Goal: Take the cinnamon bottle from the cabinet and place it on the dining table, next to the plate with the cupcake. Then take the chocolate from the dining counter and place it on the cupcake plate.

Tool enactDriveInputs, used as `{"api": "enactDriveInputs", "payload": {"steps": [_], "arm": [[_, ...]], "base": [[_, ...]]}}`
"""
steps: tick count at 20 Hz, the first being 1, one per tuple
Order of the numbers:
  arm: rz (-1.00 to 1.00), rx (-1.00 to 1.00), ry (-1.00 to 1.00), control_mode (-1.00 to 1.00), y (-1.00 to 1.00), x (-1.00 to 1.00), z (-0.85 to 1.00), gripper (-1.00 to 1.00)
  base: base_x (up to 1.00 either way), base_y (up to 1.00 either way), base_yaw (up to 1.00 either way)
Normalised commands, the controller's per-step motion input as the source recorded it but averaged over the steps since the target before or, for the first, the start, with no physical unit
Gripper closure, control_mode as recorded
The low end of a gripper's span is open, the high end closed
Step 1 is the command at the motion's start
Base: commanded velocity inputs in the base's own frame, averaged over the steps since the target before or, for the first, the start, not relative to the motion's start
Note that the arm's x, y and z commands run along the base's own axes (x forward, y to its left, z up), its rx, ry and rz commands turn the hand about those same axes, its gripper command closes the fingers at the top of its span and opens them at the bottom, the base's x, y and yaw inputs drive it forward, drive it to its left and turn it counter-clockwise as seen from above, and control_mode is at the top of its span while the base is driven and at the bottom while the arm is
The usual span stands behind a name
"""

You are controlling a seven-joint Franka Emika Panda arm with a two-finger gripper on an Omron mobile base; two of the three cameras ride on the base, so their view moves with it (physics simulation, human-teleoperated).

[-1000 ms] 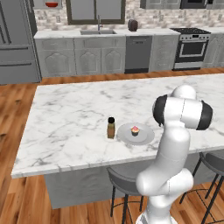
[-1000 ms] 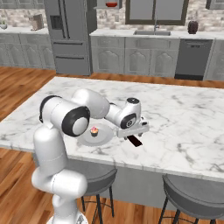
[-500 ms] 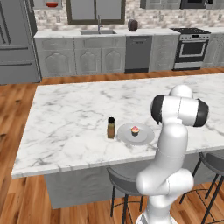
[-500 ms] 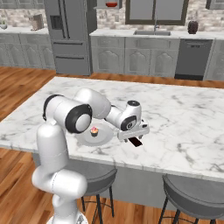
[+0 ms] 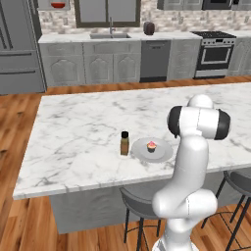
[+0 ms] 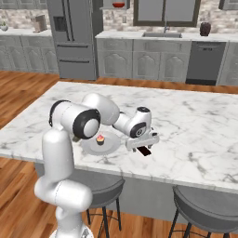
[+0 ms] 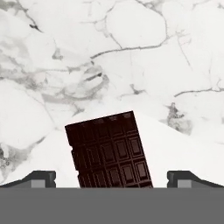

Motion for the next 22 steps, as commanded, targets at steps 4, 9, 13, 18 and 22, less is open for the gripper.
{"api": "enactDriveInputs", "payload": {"steps": [4,9,13,18,22], "arm": [[0.00,0.00,0.07,-1.00,-0.11,0.07,-0.16,-1.00],[0.00,0.00,0.06,-1.00,-0.02,0.01,-0.27,-1.00],[0.00,0.00,0.07,-1.00,-0.01,0.02,-0.32,1.00],[0.00,-0.02,0.05,-1.00,0.03,-0.03,-0.46,1.00],[0.00,-0.05,0.03,-1.00,0.16,-0.15,-0.51,1.00]], "base": [[0.00,0.00,0.00],[0.00,0.00,0.00],[0.00,0.00,0.00],[0.00,0.00,0.00],[0.00,0.00,0.00]]}}
